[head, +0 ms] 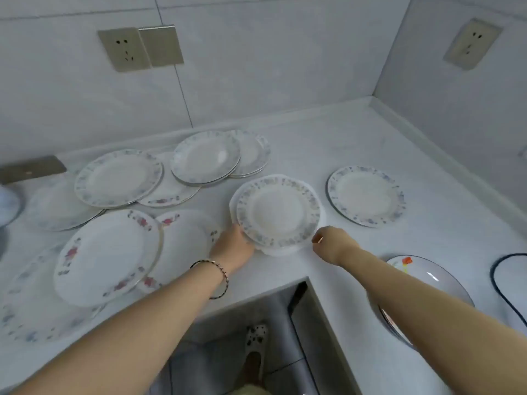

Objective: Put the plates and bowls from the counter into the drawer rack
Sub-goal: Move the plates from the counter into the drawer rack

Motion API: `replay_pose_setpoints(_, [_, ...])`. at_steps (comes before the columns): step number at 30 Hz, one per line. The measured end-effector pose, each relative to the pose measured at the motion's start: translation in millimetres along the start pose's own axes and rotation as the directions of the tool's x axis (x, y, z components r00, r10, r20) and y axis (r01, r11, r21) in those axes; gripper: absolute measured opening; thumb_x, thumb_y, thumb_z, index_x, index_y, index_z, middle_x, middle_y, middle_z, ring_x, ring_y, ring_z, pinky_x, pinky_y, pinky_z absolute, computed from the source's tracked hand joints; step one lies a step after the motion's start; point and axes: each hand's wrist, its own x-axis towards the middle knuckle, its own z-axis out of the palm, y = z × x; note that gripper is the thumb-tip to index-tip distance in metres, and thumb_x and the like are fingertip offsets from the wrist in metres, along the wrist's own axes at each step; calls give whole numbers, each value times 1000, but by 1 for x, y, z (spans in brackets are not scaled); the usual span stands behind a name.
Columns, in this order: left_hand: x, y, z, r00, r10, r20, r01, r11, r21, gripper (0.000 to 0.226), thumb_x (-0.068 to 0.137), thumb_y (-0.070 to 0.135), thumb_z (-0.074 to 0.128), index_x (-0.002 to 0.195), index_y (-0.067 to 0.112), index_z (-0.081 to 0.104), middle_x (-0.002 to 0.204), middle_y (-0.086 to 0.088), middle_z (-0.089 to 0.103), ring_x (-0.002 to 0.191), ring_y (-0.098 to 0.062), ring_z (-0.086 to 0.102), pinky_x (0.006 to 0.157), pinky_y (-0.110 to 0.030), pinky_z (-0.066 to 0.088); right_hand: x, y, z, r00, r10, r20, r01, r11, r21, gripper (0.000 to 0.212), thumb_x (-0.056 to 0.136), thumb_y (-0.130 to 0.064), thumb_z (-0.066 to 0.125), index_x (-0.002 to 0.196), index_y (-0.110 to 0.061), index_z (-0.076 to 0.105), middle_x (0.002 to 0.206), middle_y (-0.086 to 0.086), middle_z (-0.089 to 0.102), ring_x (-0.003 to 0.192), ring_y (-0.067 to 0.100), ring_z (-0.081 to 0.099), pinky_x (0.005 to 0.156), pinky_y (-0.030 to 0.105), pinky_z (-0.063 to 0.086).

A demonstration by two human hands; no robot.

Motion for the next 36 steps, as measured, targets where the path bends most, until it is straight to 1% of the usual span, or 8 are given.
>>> replay_pose_setpoints(6, [109, 7, -2, 958, -282, 59, 287, 949, -127, 47, 87, 19, 57, 125, -4, 43, 129, -22, 53, 119, -37, 54, 95, -37, 47, 102, -15, -20, 976, 217, -26, -211, 965, 155, 47, 92, -27, 45, 136, -9, 42, 138, 15, 42, 122, 33, 50, 99, 37, 41])
replay_pose_setpoints(10, [153, -2, 10, 948, -301, 102, 312, 941, -132, 11, 72, 21, 64, 69, 12, 59, 84, -11, 71, 85, -28, 70, 80, -38, 58, 149, -21, -19, 934, 357, 4, -347, 904, 250, 57, 92, -39, 43, 138, -6, 36, 139, 19, 39, 126, 36, 45, 104, 44, 38])
replay_pose_setpoints(13, [169, -17, 21, 930, -350, 115, 365, 919, -150, 39, 60, 21, 65, 95, 5, 63, 96, -13, 71, 87, -28, 70, 77, -37, 60, 163, -19, -13, 915, 402, -20, -379, 877, 294, 61, 86, -44, 49, 133, -5, 44, 131, 19, 51, 118, 36, 54, 99, 43, 45])
replay_pose_setpoints(17, [170, -16, 22, 920, -371, 125, 391, 878, -277, 63, 62, 7, 69, 120, -2, 48, 114, -16, 63, 101, -30, 65, 82, -36, 57, 165, -15, -12, 905, 423, -43, -391, 867, 307, 62, 81, -36, 59, 132, -2, 46, 130, 20, 54, 119, 35, 54, 99, 42, 45])
replay_pose_setpoints(26, [154, -9, 8, 927, -347, 145, 376, 847, -375, 41, 75, -4, 68, 104, 5, 39, 102, -10, 56, 82, -20, 56, 65, -24, 48, 166, -17, -11, 843, 537, -39, -526, 836, 155, 69, 84, -51, 48, 132, 0, 48, 135, 22, 38, 128, 37, 35, 110, 39, 30])
replay_pose_setpoints(29, [148, -10, -2, 929, -334, 160, 369, 869, -329, 54, 73, -1, 70, 119, 0, 41, 118, -13, 56, 104, -27, 60, 77, -25, 49, 152, -11, -7, 873, 486, 44, -477, 832, 285, 61, 82, -45, 57, 118, 3, 60, 107, 19, 65, 104, 30, 60, 93, 34, 47])
replay_pose_setpoints(31, [137, -13, -10, 938, -311, 155, 345, 891, -295, 55, 73, 1, 72, 119, 1, 41, 118, -11, 54, 105, -26, 57, 79, -24, 46, 134, -5, -2, 885, 460, 70, -448, 799, 402, 53, 80, -35, 65, 114, 5, 60, 88, 13, 64, 80, 25, 60, 74, 29, 48])
replay_pose_setpoints(36, [88, -19, -28, 963, -247, 108, 268, 915, -302, 50, 72, 9, 72, 109, 12, 37, 103, -2, 50, 92, -21, 52, 79, -29, 47, 78, -2, 0, 919, 392, -34, -320, 795, 516, 51, 71, -35, 72, 105, 0, 60, 96, 13, 68, 85, 29, 64, 76, 37, 54])
